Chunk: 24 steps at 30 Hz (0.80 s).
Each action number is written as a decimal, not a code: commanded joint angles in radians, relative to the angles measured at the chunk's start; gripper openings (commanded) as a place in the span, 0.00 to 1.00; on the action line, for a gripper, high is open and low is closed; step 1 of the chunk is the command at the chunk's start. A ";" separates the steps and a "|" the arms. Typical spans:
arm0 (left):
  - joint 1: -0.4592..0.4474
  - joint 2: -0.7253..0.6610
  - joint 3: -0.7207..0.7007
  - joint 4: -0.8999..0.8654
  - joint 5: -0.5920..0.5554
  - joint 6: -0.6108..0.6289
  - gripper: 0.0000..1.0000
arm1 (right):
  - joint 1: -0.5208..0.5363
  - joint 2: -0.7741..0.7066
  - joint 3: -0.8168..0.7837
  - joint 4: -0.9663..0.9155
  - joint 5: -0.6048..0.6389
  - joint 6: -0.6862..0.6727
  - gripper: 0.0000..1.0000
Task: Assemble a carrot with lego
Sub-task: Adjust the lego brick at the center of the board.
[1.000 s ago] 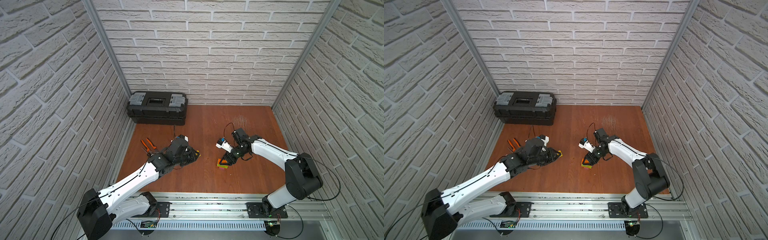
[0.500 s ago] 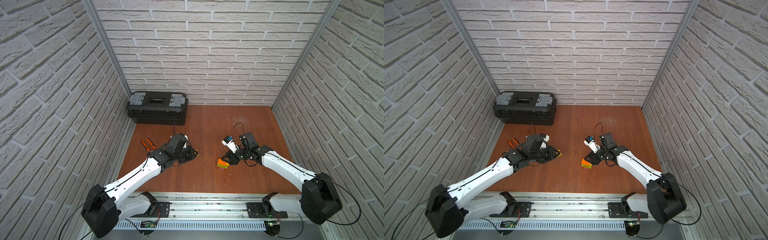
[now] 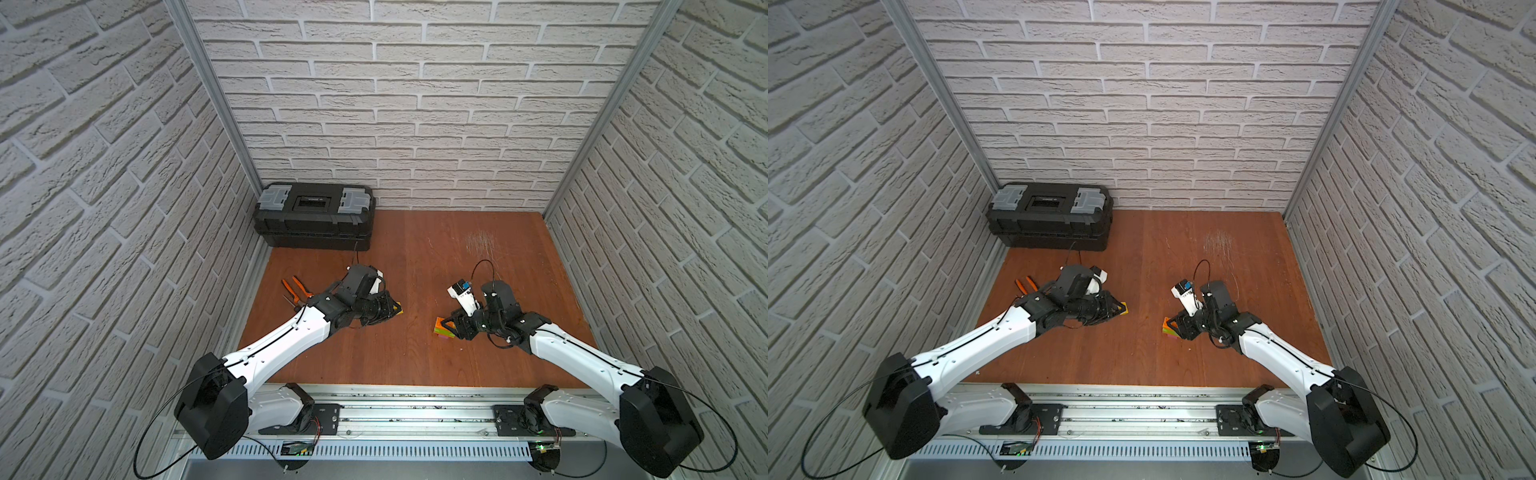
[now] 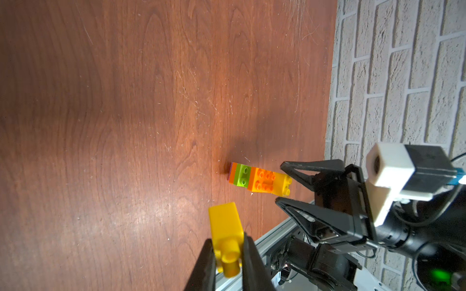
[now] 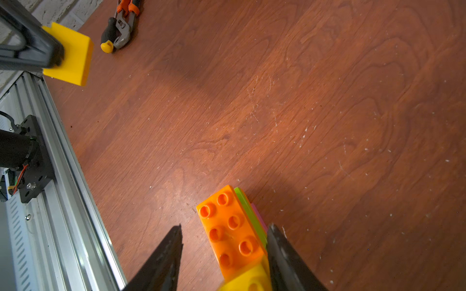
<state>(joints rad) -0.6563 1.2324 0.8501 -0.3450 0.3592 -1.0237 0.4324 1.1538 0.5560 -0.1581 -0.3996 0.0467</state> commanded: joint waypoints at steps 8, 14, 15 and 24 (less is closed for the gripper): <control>0.005 0.012 0.035 0.011 0.020 0.021 0.00 | 0.028 -0.003 -0.127 0.235 0.038 0.076 0.56; 0.006 0.031 0.049 0.006 0.024 0.027 0.00 | 0.066 -0.009 -0.131 0.235 0.095 0.055 0.55; 0.006 0.034 0.050 0.005 0.026 0.028 0.00 | 0.080 -0.015 -0.139 0.253 0.110 0.052 0.55; 0.036 0.045 0.081 -0.048 0.066 0.092 0.00 | 0.175 -0.067 -0.242 0.372 0.246 0.089 0.57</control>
<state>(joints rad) -0.6437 1.2755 0.8978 -0.3752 0.3935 -0.9779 0.5900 1.0931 0.3317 0.1356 -0.2157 0.1143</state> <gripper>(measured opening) 0.191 0.570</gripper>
